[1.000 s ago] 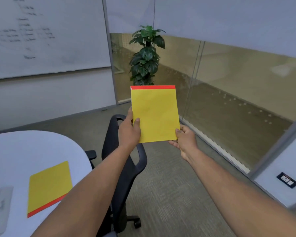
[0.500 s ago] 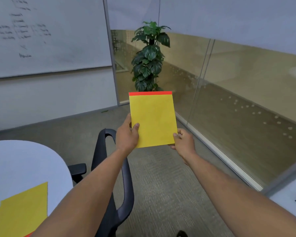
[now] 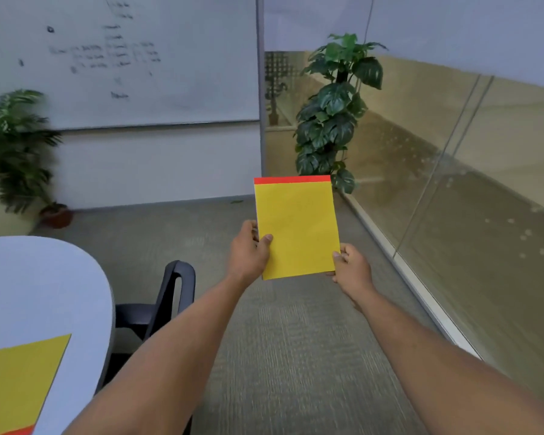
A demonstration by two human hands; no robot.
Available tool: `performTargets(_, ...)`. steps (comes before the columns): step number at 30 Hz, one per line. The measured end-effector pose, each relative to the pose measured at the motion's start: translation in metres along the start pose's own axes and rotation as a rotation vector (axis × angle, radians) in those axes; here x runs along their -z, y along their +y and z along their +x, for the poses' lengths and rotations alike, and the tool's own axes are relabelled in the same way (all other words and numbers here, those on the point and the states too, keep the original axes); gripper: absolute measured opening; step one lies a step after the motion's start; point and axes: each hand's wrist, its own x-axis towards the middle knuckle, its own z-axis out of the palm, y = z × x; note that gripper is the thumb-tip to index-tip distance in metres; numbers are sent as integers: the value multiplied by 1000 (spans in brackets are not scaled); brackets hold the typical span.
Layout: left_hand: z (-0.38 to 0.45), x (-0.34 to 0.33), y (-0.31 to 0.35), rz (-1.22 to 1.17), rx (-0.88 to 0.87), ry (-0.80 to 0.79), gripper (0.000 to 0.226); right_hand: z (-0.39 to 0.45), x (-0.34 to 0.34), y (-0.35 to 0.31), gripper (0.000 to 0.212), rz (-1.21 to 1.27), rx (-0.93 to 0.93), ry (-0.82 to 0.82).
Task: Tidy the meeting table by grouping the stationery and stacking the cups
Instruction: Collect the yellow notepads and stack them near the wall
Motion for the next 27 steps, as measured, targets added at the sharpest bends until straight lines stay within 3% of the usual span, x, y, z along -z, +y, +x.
performTargets(11, 122, -10, -60, -53, 225, 163, 16, 136, -52, -7, 14, -27, 38, -272)
performTargets(20, 269, -1, -89, -319, 333, 153, 15, 297, -123, -44, 21, -171, 25, -324)
performTargets(27, 352, 31, -125, -340, 443, 354, 15, 376, -211, -72, 31, -115, 39, -487)
